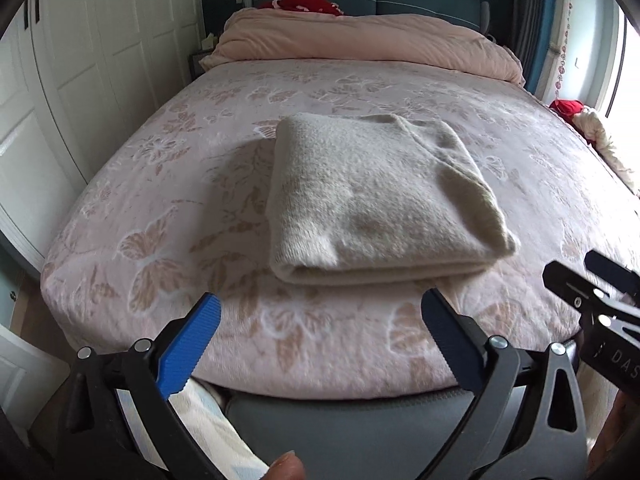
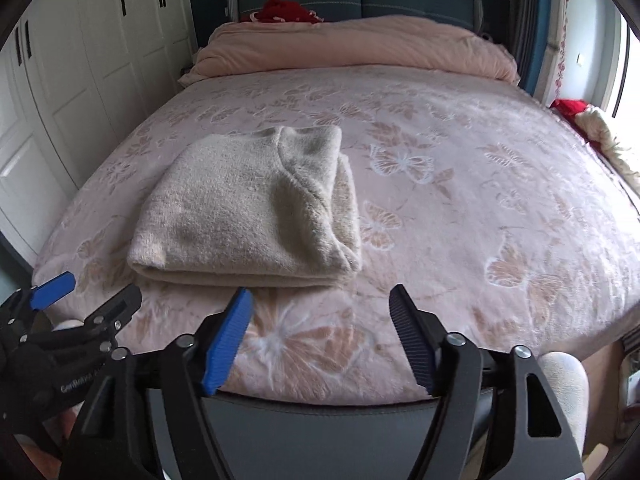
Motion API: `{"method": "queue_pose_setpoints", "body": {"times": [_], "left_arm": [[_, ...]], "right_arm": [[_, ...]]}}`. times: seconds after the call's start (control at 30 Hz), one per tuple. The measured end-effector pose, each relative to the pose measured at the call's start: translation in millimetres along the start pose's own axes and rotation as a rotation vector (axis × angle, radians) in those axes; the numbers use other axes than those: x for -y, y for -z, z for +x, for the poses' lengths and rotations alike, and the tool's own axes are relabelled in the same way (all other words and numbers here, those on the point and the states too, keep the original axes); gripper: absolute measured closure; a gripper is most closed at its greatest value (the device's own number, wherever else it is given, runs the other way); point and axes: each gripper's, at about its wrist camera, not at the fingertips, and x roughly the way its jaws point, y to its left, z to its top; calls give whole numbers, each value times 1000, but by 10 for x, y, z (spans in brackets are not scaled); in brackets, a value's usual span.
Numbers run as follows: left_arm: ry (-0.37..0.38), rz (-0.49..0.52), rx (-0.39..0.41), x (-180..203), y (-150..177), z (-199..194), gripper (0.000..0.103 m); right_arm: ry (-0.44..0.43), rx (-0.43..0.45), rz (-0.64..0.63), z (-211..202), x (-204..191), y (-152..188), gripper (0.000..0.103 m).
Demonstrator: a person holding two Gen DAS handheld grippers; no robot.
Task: Fold small clothes
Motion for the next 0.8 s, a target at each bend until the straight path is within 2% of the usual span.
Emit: {"method": "queue_pose_setpoints", "body": {"times": [0.27, 0.57, 0.8], "left_arm": [[-43, 45, -2, 195, 351, -77, 5], [-88, 21, 9, 179, 374, -82, 5], [-77, 1, -5, 143, 383, -55, 5]], "right_arm": [[-14, -9, -13, -15, 44, 345, 29], [-33, 11, -20, -8, -67, 441, 28], [-31, 5, -32, 21, -87, 463, 26]]}}
